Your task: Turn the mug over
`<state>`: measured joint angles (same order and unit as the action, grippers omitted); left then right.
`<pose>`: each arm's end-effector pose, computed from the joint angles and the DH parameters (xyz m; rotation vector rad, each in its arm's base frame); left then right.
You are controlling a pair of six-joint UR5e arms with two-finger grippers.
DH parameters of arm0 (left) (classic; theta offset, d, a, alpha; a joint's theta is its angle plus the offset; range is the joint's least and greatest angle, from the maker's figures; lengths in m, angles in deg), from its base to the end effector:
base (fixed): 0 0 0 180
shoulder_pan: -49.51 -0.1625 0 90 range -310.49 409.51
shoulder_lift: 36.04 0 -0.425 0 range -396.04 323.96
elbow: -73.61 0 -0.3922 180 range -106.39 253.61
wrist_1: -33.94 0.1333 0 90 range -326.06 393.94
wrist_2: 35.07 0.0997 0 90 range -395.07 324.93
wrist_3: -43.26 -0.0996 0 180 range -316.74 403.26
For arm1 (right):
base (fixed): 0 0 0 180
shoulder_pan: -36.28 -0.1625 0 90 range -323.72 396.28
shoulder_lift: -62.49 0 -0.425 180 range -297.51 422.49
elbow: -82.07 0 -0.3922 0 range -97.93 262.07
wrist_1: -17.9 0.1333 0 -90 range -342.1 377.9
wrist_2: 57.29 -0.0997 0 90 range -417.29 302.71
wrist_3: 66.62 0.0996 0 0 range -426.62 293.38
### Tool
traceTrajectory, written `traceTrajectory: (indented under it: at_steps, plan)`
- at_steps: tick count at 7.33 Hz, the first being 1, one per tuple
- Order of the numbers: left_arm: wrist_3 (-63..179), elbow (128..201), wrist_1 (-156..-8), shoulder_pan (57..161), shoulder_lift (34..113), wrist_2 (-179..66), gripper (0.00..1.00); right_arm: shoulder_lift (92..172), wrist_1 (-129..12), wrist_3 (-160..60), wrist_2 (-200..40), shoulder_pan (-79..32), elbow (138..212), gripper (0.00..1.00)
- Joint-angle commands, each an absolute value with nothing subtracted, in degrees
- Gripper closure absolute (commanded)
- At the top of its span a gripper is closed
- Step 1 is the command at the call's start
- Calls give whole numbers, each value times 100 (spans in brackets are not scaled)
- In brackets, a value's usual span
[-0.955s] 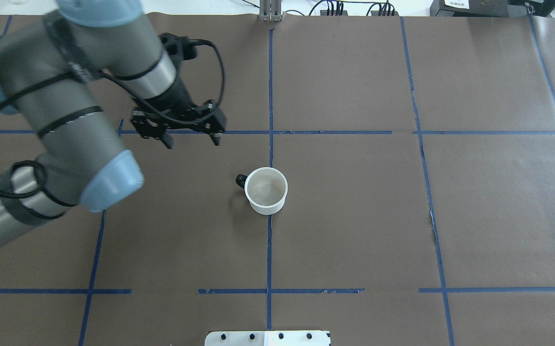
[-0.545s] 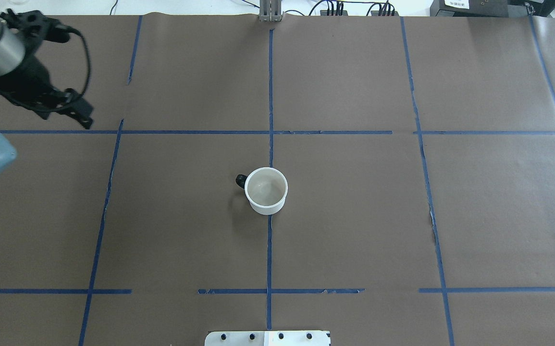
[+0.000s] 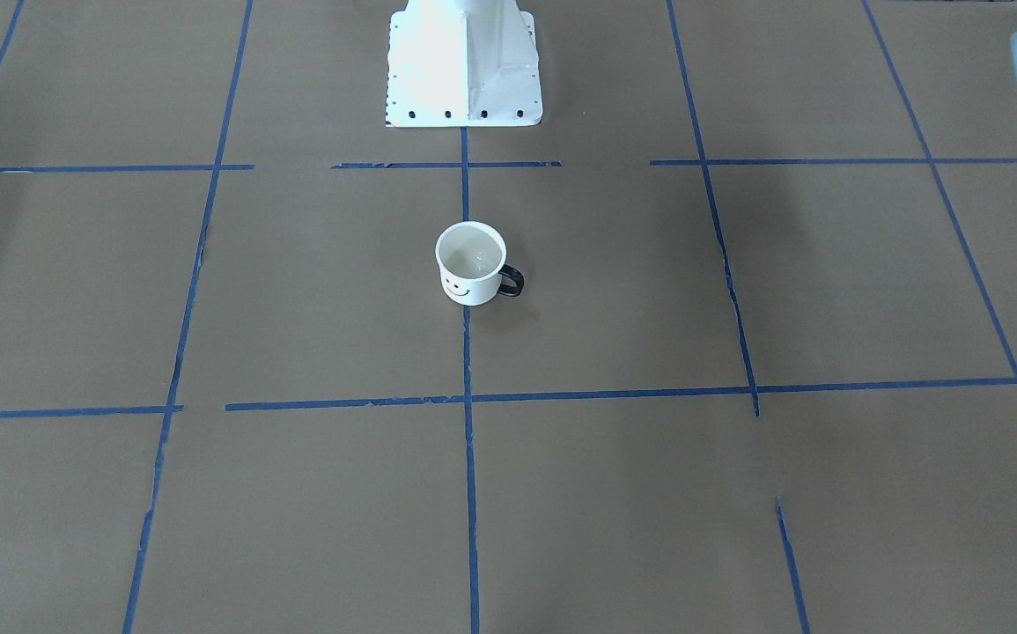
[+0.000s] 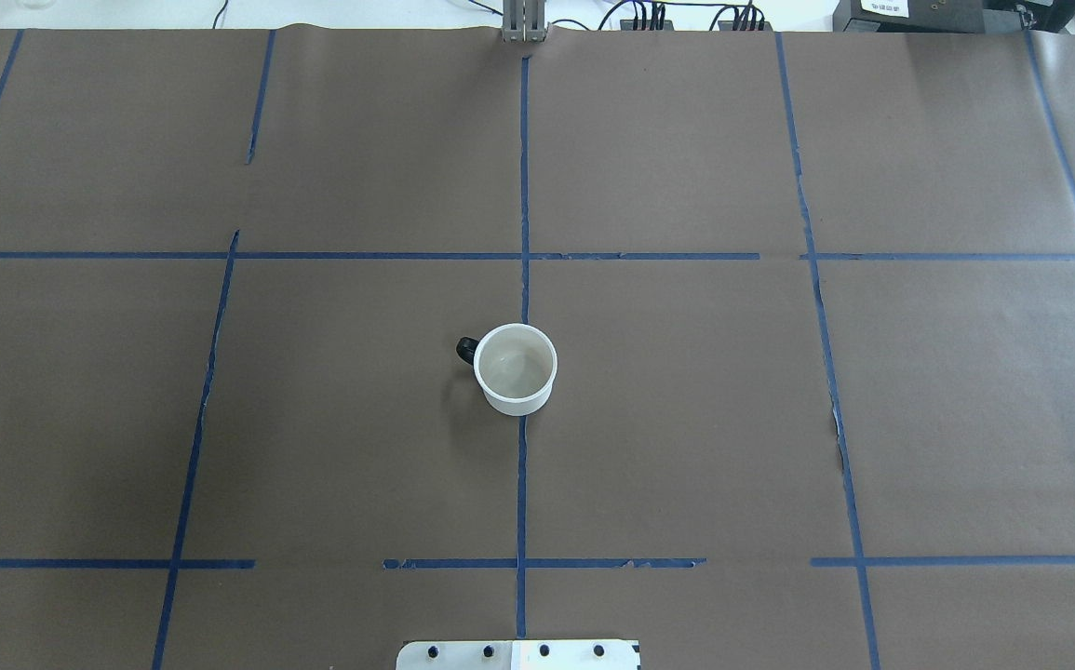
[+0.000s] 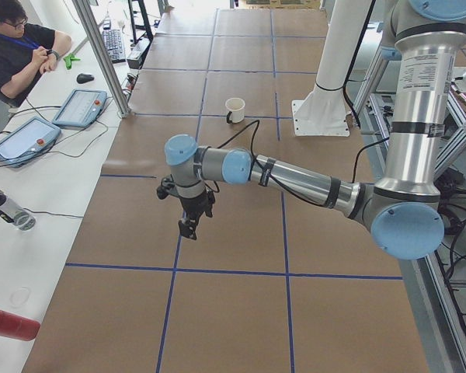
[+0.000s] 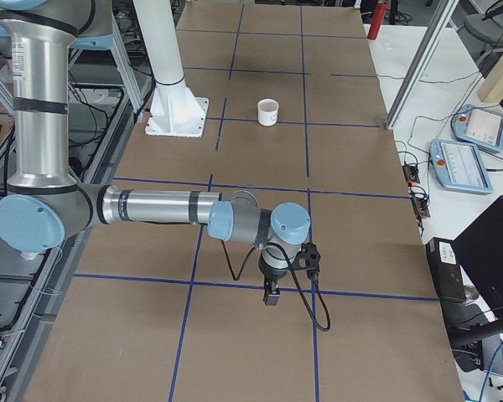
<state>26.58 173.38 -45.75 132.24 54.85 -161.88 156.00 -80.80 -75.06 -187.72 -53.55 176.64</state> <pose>-0.0107 -0.4976 0.5940 0.0590 0.6444 0.4054 0.0674 -0.4551 0.6678 -0.0766 -0.7122 -0.0968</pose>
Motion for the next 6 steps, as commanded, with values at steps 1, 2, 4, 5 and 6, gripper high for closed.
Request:
traceTrajectory:
  at_steps: [1, 2, 4, 5, 6]
  plan:
    - [2506, 17055, -5198, 13949, 4959, -16469, 0, 15600, -8080, -7506, -18772, -5355, 17664, 0]
    - [2968, 17081, -5245, 13977, 4965, -16567, 0, 15600, -8080, -7506, -18772, -5355, 17664, 0]
    - [3463, 17029, -5543, 13977, 4974, -16577, 0, 15600, -8080, -7506, -18772, -5355, 17664, 0]
    - [3526, 17055, -5553, 13977, 4991, -16577, 0, 15600, -8080, -7506, -18772, -5355, 17664, 0]
    - [3526, 17073, -5544, 13977, 4991, -16559, 0, 15600, -8080, -7506, -18772, -5355, 17664, 0]
